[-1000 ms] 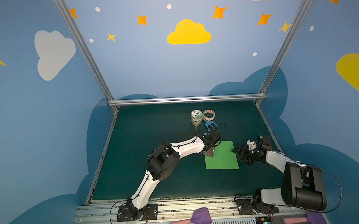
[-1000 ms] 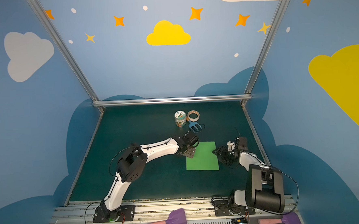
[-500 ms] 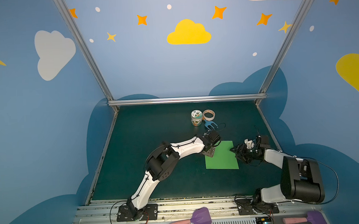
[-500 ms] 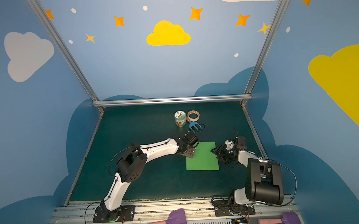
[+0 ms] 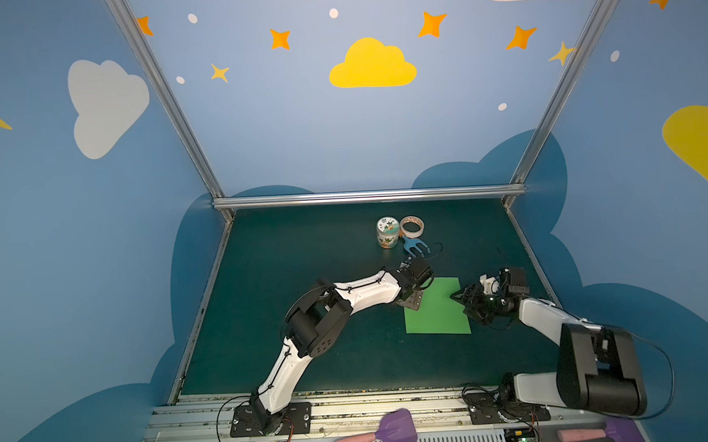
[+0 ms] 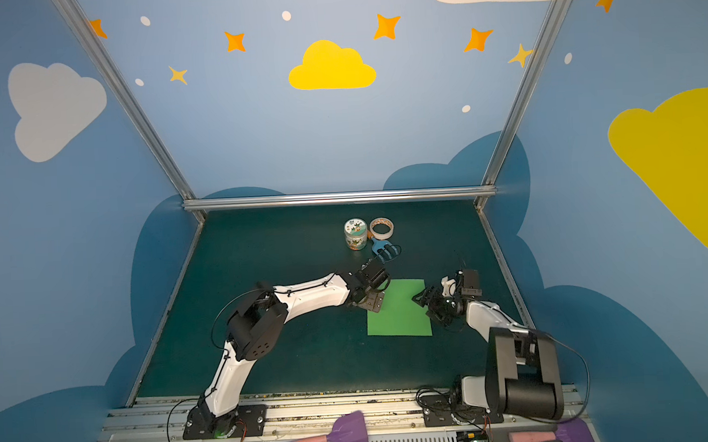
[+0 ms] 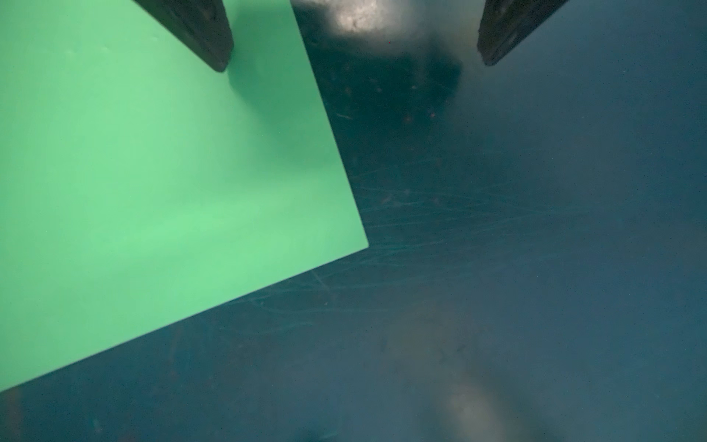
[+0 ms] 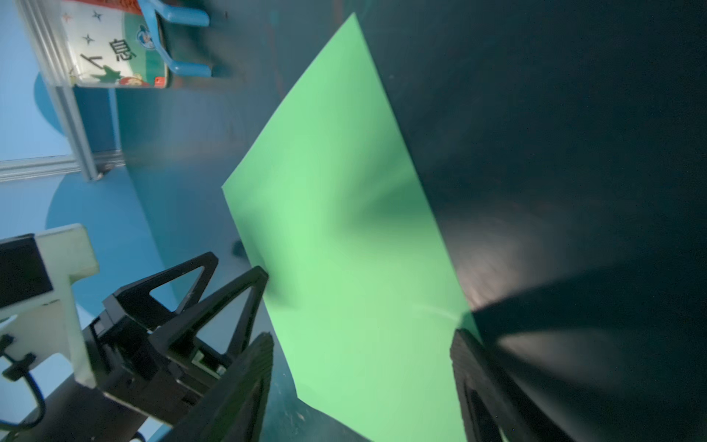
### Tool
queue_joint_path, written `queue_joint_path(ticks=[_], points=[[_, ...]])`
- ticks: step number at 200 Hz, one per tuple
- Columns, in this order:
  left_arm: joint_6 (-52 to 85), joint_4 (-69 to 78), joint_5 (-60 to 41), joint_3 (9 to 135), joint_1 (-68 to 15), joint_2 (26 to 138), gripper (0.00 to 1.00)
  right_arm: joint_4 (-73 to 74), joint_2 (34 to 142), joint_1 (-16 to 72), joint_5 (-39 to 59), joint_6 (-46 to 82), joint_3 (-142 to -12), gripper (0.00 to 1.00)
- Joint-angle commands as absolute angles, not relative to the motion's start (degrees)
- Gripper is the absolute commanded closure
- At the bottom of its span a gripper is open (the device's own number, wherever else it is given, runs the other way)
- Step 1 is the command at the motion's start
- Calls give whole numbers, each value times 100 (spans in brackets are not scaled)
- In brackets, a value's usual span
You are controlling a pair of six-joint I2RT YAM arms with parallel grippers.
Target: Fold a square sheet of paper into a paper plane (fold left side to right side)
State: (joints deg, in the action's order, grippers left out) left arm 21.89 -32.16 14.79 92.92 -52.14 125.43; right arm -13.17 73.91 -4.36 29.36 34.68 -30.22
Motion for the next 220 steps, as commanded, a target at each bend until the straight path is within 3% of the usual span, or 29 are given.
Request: queue_joint_path(ticks=[1,62,101,220], points=[[2133,-3634,1599,9064,-5046,12487,0,-2087,6980,-463,2207,3430,-3006,25],[2109,-3625,1550,9044,-4990,12542,0,-2408,6402,-267,2297,3639,-2495,23],[2085,-3604,1547,9037,-4984,12560,0,-1881,6243,-44,2554,4060,-1961,23],[2135,-3586,1449,9046,-4978,12645,0,-119,8073,156,3023,4393,-2318,24]])
